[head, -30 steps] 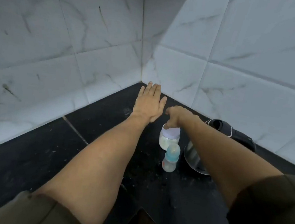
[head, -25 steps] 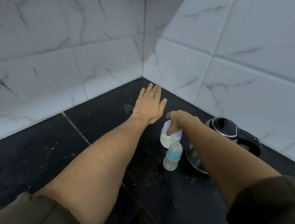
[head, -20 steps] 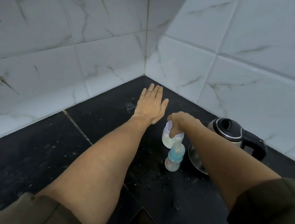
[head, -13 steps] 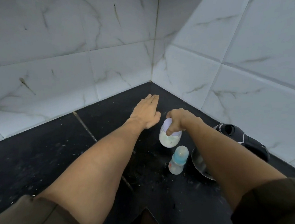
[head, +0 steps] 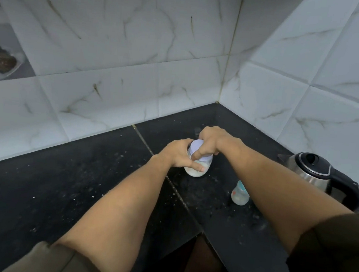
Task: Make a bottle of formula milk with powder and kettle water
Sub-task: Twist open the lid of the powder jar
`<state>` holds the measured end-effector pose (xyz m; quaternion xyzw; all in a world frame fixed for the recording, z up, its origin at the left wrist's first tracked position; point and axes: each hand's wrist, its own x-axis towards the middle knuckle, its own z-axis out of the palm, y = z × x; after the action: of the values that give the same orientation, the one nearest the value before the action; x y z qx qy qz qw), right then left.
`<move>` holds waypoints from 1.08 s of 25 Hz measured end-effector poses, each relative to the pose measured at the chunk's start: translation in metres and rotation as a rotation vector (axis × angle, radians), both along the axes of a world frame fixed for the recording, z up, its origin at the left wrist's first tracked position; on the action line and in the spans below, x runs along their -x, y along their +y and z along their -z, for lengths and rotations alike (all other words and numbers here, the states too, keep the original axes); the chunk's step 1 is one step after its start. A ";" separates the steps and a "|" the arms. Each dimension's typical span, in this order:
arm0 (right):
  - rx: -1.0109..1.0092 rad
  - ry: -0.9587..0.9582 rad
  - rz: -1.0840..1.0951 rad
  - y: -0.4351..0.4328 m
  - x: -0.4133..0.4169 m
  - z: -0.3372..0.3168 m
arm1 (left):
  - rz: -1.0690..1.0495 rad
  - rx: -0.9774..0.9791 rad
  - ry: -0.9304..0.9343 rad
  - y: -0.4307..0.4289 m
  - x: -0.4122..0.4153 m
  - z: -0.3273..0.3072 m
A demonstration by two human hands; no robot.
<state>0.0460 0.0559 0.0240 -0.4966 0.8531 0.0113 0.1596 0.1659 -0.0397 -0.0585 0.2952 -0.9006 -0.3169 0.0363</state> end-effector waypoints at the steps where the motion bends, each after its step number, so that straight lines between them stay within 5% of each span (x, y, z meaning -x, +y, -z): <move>1: -0.005 0.002 -0.004 -0.001 -0.006 0.003 | -0.027 -0.020 0.020 0.003 -0.003 0.005; 23: -0.235 0.057 -0.297 0.010 -0.027 0.048 | -0.181 -0.236 0.108 0.030 -0.027 0.074; 27: -0.143 0.046 -0.142 0.012 -0.026 0.048 | -0.151 -0.205 0.085 0.028 -0.027 0.070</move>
<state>0.0723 0.0682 -0.0239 -0.5425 0.8164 0.0950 0.1738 0.1928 -0.0122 -0.1282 0.3507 -0.8363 -0.4160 0.0678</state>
